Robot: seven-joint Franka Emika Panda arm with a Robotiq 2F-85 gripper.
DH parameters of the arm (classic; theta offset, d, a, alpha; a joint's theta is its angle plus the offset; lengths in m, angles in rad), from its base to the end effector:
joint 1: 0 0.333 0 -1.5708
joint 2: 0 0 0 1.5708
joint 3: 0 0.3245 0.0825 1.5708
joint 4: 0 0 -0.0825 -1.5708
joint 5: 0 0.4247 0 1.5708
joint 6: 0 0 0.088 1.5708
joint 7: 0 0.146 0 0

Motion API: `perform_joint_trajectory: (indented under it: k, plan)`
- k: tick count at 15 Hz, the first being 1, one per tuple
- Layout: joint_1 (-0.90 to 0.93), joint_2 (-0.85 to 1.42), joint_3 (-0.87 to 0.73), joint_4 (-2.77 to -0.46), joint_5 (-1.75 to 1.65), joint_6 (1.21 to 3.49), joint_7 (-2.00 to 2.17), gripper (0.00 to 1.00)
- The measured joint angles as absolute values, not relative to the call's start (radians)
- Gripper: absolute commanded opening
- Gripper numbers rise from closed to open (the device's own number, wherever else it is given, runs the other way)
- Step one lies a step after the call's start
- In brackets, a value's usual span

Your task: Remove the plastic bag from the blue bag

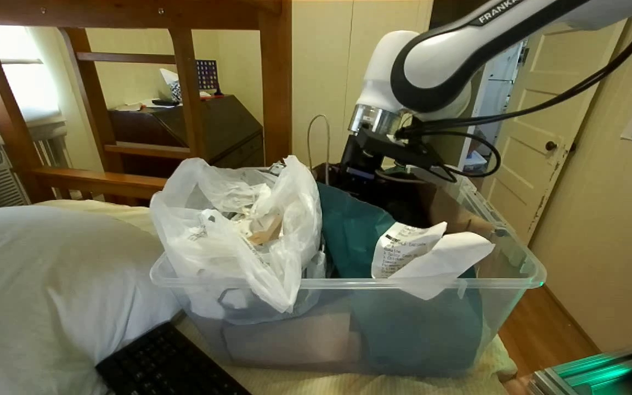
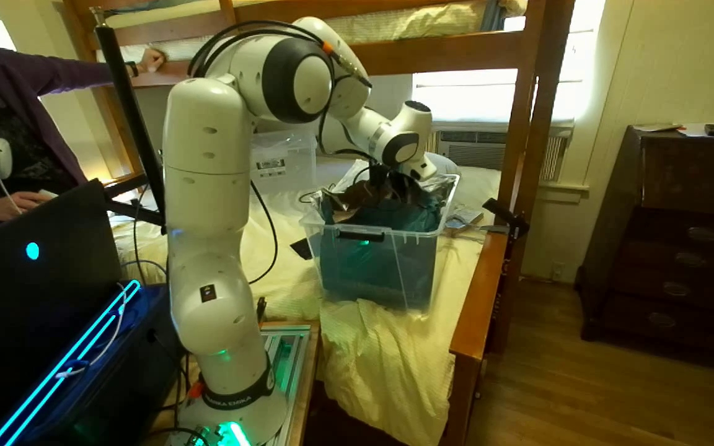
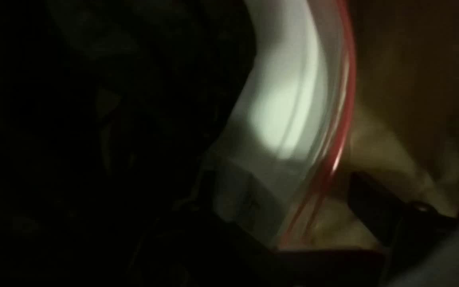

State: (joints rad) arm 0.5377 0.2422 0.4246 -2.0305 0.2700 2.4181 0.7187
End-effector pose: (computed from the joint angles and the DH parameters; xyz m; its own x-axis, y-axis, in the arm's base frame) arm 0.3653 0.5320 0.3005 0.9931 0.0519 -0.1052 0.0170 -0.9511 -0.3084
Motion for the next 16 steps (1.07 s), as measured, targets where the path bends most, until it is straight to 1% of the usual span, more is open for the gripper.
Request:
perform_joint_trajectory:
  k: [1, 2, 3, 4, 5, 7, 8, 11, 12, 14, 15, 16]
  plan:
    - [0.552, 0.23, 0.437, -2.075, 0.272, 2.483, 0.725, 0.82]
    - [0.567, 0.217, 0.446, -2.113, 0.272, 2.542, 0.737, 0.63]
    - [0.582, 0.202, 0.453, -2.147, 0.272, 2.591, 0.748, 0.63]
    - [0.594, 0.188, 0.457, -2.175, 0.271, 2.629, 0.755, 0.71]
    - [0.603, 0.174, 0.459, -2.2, 0.271, 2.661, 0.758, 0.62]
    - [0.616, 0.152, 0.461, -2.232, 0.271, 2.686, 0.758, 0.63]
    - [0.62, 0.144, 0.462, -2.241, 0.271, 2.689, 0.758, 0.6]
    - [0.622, 0.128, 0.467, -2.253, 0.272, 2.695, 0.765, 0.78]
    - [0.622, 0.125, 0.468, -2.255, 0.273, 2.695, 0.765, 0.82]
    - [0.622, 0.122, 0.47, -2.255, 0.28, 2.699, 0.765, 0.88]
    - [0.622, 0.12, 0.471, -2.255, 0.288, 2.702, 0.765, 0.83]
    - [0.622, 0.118, 0.471, -2.256, 0.296, 2.704, 0.765, 0.86]
